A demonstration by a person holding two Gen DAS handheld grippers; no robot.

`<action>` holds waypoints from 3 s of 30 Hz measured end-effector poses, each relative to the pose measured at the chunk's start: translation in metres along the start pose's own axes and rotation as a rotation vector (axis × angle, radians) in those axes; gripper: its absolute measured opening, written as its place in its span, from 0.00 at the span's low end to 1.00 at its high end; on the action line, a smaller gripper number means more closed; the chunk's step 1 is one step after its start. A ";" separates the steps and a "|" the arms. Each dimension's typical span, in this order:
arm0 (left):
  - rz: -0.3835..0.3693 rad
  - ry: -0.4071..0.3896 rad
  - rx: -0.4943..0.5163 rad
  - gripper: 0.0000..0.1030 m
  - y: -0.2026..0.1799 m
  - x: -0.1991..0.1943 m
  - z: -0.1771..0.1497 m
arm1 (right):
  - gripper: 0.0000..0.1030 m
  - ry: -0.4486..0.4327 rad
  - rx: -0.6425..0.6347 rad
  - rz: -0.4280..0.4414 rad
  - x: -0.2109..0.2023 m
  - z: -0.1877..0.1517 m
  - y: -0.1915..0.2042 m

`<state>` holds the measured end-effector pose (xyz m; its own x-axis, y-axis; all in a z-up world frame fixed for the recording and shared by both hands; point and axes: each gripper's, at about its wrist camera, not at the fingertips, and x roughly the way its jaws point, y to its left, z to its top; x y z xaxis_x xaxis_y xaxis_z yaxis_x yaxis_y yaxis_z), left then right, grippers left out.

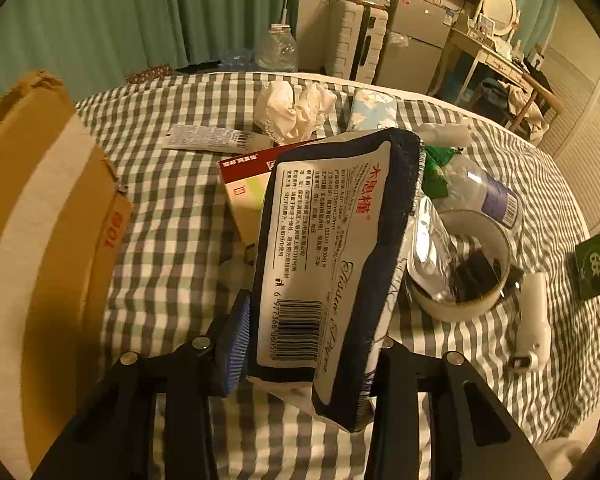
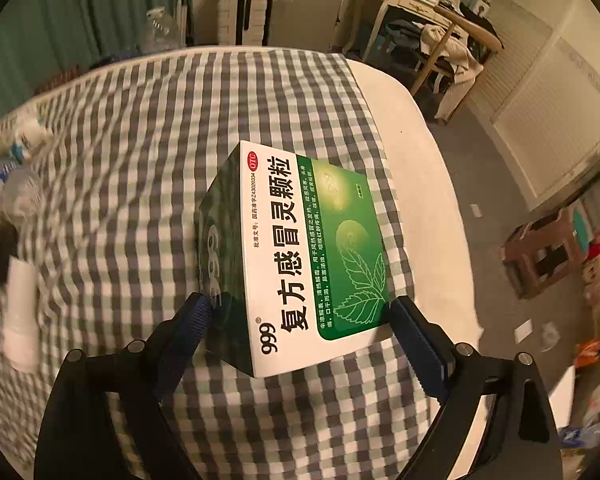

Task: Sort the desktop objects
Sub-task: 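Grasp the green medicine box with the right tool while the left tool holds the dark tissue pack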

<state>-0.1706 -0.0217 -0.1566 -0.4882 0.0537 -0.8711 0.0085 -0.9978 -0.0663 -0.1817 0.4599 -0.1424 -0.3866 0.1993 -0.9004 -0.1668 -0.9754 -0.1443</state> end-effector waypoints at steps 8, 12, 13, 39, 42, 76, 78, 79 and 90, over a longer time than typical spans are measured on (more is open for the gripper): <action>-0.008 -0.008 0.005 0.37 0.010 -0.028 -0.022 | 0.99 0.062 0.013 0.028 0.020 0.012 -0.015; 0.024 0.014 -0.016 0.37 0.015 -0.035 -0.034 | 1.00 0.078 0.069 0.056 0.032 0.022 -0.022; 0.019 0.018 -0.023 0.37 0.015 -0.036 -0.035 | 1.00 0.077 0.079 0.056 0.032 0.022 -0.023; 0.031 0.017 0.016 0.38 -0.002 -0.026 -0.048 | 1.00 -0.088 0.162 0.159 0.046 -0.004 0.019; 0.040 0.025 0.019 0.38 -0.002 -0.023 -0.048 | 0.86 -0.122 0.177 0.189 0.035 0.005 0.021; -0.033 -0.011 0.004 0.38 0.017 -0.066 -0.068 | 0.90 -0.048 0.168 0.427 -0.041 -0.029 -0.026; -0.033 0.006 0.010 0.38 0.013 -0.058 -0.066 | 0.90 -0.031 0.049 0.415 -0.040 -0.025 -0.017; -0.037 0.011 0.013 0.38 0.009 -0.054 -0.065 | 0.90 -0.045 -0.036 0.416 -0.044 -0.026 -0.008; -0.064 0.008 0.035 0.38 -0.030 -0.022 -0.024 | 0.93 -0.067 -0.434 0.282 -0.020 -0.019 0.050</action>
<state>-0.1394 0.0078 -0.1471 -0.4800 0.1181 -0.8693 -0.0534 -0.9930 -0.1054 -0.1647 0.4058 -0.1390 -0.4221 -0.0851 -0.9025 0.3378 -0.9387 -0.0694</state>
